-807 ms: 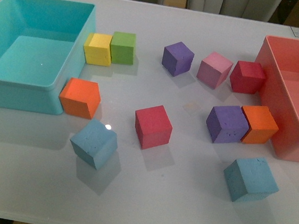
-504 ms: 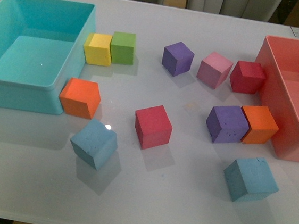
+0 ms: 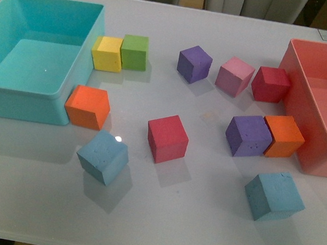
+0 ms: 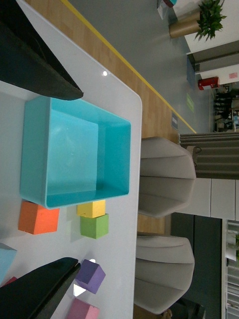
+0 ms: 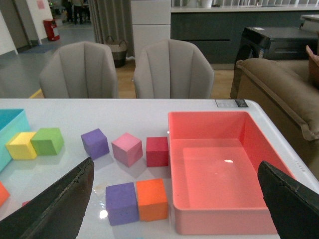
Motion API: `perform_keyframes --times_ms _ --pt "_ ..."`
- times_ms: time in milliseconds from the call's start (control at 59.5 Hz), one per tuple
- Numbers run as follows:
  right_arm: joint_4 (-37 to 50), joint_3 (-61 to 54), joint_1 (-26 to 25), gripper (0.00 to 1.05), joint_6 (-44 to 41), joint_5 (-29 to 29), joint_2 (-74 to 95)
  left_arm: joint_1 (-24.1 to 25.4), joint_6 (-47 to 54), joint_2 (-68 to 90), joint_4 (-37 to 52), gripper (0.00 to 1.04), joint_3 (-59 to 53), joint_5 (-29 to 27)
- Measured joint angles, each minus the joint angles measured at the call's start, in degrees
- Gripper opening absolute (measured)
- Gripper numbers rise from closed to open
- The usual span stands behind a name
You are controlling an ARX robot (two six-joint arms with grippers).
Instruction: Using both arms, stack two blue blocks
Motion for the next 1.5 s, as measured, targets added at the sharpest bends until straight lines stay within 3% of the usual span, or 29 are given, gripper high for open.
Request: perform_keyframes --times_ms 34,101,151,370,588,975,1496 --pt "-2.3 0.7 0.2 0.96 0.9 0.1 1.3 0.0 0.0 0.0 0.0 0.96 0.0 0.0" --pt "-15.5 6.8 2.0 0.96 5.1 2.5 11.6 0.0 0.0 0.0 0.0 0.96 0.0 0.0" --pt "-17.6 9.0 3.5 0.96 6.4 2.8 20.8 0.0 0.0 0.0 0.0 0.96 0.0 0.0" --pt "0.2 12.2 8.5 0.96 5.8 4.5 53.6 0.0 0.0 0.0 0.0 0.96 0.0 0.0" --pt "13.5 17.4 9.1 0.96 4.8 3.4 81.2 0.0 0.0 0.0 0.0 0.96 0.0 0.0" --pt "19.3 27.0 9.8 0.96 5.7 1.7 106.5 0.0 0.0 0.0 0.0 0.96 0.0 0.0" --pt "21.0 34.5 11.1 0.96 5.6 1.3 119.8 0.0 0.0 0.0 0.0 0.96 0.0 0.0"
